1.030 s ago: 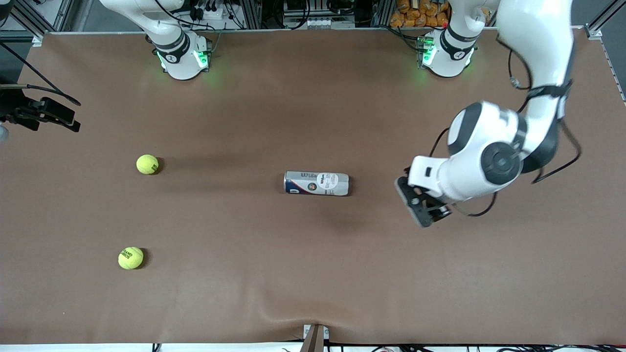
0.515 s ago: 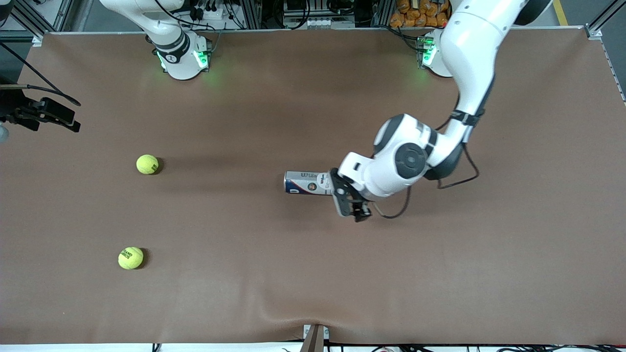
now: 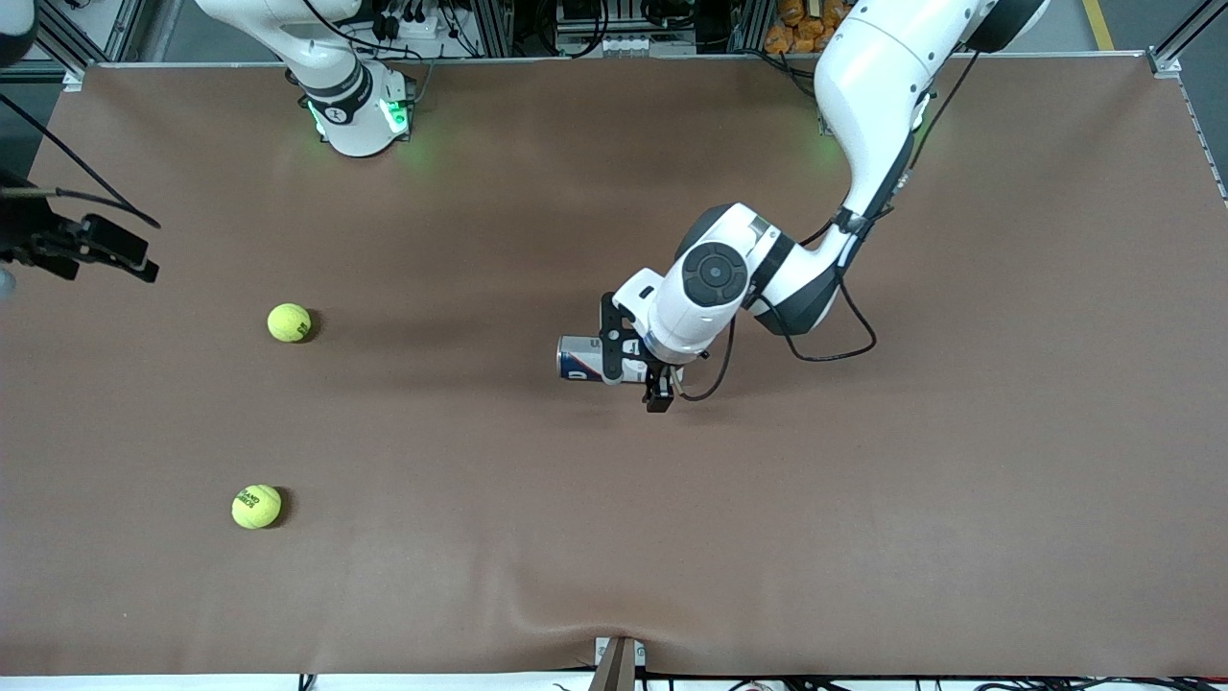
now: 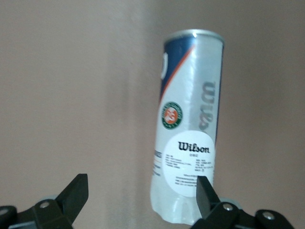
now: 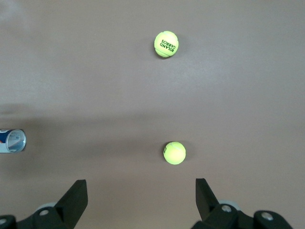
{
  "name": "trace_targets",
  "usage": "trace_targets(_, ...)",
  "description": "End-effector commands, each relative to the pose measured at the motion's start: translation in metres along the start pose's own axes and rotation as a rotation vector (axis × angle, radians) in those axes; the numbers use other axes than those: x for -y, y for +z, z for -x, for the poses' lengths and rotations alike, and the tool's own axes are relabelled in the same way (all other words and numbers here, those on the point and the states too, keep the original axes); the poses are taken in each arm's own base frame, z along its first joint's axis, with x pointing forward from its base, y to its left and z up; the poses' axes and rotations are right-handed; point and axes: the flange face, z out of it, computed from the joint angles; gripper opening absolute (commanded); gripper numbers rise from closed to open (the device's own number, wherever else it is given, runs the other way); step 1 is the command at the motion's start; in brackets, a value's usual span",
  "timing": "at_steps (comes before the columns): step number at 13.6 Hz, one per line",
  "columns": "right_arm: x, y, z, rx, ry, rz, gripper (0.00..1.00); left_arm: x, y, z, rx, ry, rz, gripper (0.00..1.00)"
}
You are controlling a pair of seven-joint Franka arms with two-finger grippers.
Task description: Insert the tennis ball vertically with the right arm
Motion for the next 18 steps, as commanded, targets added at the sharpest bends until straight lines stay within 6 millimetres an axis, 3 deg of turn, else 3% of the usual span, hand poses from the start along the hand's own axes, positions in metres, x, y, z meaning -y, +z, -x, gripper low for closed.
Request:
trace_targets(1,0.004,0.012,-0.012,0.011,-0.007,-0.013,1.0,-0.003,0.021,-0.001,0.031,0.05,-0.017,1.0)
trace_targets(2,0.01,0.024,-0.019,0.034,-0.018,-0.001,1.0,-0.005,0.027,-0.003,0.038,0.06,-0.024,1.0)
trace_targets(3,0.012,0.049,-0.029,0.08,-0.02,0.003,1.0,-0.011,0.032,-0.009,0.041,0.079,-0.031,1.0)
trace_targets(7,0.0,0.079,-0.048,0.117,0.001,0.008,1.0,-0.02,0.047,-0.014,0.04,0.094,-0.026,1.0)
trace_targets(9,-0.017,0.086,-0.061,0.119,0.023,0.019,1.0,-0.023,0.05,-0.012,0.045,0.098,-0.021,1.0)
trace_targets(13,-0.055,0.151,-0.102,0.076,0.087,0.014,1.0,-0.038,0.062,-0.011,0.065,0.114,0.002,1.0)
trace_targets(18,-0.048,0.211,-0.148,0.025,0.065,0.027,1.0,-0.046,0.08,-0.008,0.033,0.12,-0.026,1.0)
